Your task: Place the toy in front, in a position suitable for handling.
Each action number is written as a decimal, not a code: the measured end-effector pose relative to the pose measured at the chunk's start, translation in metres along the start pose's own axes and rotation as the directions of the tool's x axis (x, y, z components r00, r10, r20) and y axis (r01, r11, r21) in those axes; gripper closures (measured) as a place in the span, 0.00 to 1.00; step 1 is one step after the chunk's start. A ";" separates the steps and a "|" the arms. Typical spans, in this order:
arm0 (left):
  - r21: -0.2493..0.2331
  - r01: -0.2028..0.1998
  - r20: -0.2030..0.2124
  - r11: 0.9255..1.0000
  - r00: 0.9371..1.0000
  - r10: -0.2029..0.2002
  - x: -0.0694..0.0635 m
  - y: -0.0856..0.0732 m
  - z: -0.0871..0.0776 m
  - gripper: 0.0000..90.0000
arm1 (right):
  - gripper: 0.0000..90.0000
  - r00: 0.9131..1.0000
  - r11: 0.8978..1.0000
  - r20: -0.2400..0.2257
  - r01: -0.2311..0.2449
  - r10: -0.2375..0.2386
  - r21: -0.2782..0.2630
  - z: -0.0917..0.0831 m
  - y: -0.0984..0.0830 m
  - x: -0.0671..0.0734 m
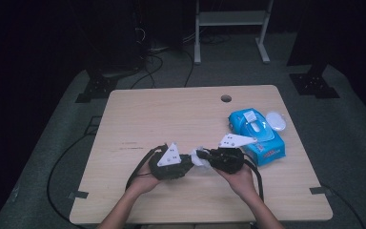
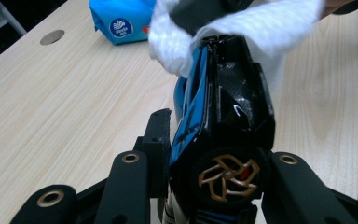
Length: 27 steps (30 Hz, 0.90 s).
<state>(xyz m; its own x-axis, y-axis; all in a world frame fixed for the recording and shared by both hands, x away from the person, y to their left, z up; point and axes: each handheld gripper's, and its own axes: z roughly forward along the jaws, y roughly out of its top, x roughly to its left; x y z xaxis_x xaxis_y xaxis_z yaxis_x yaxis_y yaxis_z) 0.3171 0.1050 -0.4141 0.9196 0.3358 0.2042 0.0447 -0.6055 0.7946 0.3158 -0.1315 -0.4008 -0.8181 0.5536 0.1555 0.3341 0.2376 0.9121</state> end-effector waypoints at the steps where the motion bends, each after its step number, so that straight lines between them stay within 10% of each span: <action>1: 0.000 0.000 0.000 1.000 1.000 0.000 0.000 0.000 0.000 0.70 | 0.94 1.000 1.000 -0.003 0.009 -0.009 -0.007 0.000 0.002 0.002; 27: -0.023 0.021 0.007 1.000 1.000 -0.021 0.000 0.000 -0.002 0.71 | 0.94 1.000 1.000 0.016 -0.018 0.017 0.015 0.004 -0.006 -0.004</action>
<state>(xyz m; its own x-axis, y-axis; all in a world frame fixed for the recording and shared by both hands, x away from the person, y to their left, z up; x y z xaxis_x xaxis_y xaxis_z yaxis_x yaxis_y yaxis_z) 0.3167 0.1067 -0.4133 0.9211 0.3433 0.1835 0.0552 -0.5818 0.8114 0.3191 -0.1318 -0.4090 -0.8047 0.5702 0.1654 0.3558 0.2400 0.9032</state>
